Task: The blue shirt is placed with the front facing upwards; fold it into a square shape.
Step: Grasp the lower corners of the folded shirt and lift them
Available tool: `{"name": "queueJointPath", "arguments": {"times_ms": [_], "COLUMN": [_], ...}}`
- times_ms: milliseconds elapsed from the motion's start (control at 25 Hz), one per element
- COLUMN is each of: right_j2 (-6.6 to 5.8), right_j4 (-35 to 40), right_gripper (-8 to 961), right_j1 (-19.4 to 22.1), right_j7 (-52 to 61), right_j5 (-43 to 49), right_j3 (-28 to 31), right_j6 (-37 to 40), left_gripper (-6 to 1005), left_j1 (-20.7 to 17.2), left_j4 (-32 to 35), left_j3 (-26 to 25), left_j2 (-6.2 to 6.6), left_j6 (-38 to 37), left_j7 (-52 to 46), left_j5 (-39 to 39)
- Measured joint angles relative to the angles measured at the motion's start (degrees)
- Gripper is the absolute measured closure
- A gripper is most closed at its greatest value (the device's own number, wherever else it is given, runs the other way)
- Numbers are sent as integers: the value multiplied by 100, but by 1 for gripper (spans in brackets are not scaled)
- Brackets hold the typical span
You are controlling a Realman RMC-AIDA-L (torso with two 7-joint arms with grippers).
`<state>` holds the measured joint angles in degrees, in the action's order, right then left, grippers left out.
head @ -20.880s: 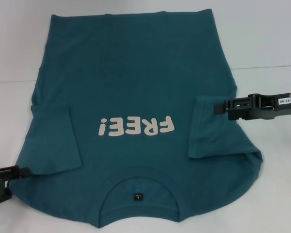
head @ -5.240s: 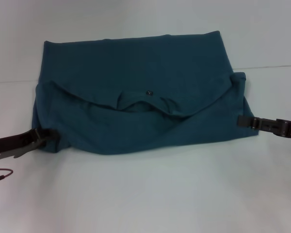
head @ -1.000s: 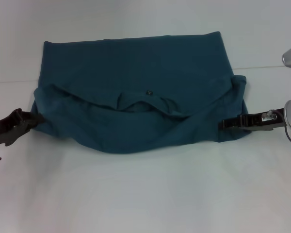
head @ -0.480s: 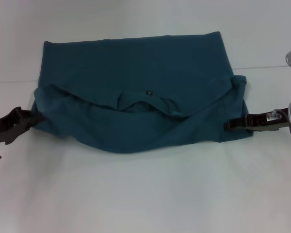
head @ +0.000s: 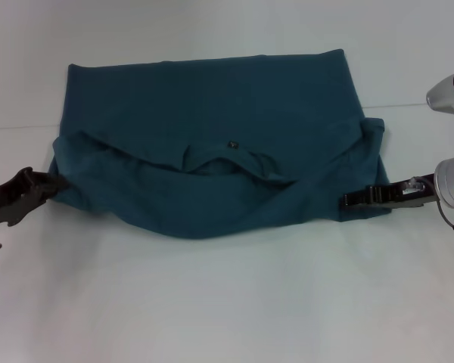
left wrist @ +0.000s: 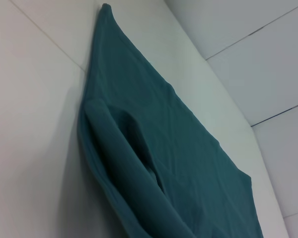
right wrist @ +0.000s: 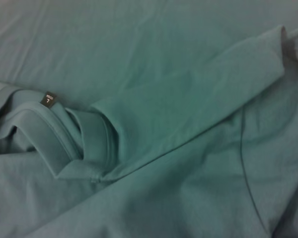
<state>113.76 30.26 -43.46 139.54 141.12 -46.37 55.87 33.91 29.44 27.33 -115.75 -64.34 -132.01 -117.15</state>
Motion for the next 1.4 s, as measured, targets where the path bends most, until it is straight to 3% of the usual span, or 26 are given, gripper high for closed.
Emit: {"name": "queueJointPath", "arguments": {"times_ms": [360,600,1080,1240,1400], "right_j2": [-32,-68,-100,-135,-229], "right_j4": [-3,37,127,435,781], "right_gripper": [314,517,806,919,918], "right_j1": [-10,21,52,133,246], "right_j7": [20,24,30,30,81], "right_j5": [16,0,-12,-15,9], "right_j3": [12,22,41,41,41], "right_j6": [55,150,334,832,1523], "left_gripper": [966,965,965,965,965], "left_j1": [-14,-17,-28,-75,-148], "left_j4": [0,0,23,193,605], "left_j3": [0,0,26,122,124], "left_j2": [0,0,2,68,135], "left_j6": [-47,-62,-148,-613,-1246], "left_j7": [4,8,9,39,-53], "left_j5": [22,32,30,-202,-951]}}
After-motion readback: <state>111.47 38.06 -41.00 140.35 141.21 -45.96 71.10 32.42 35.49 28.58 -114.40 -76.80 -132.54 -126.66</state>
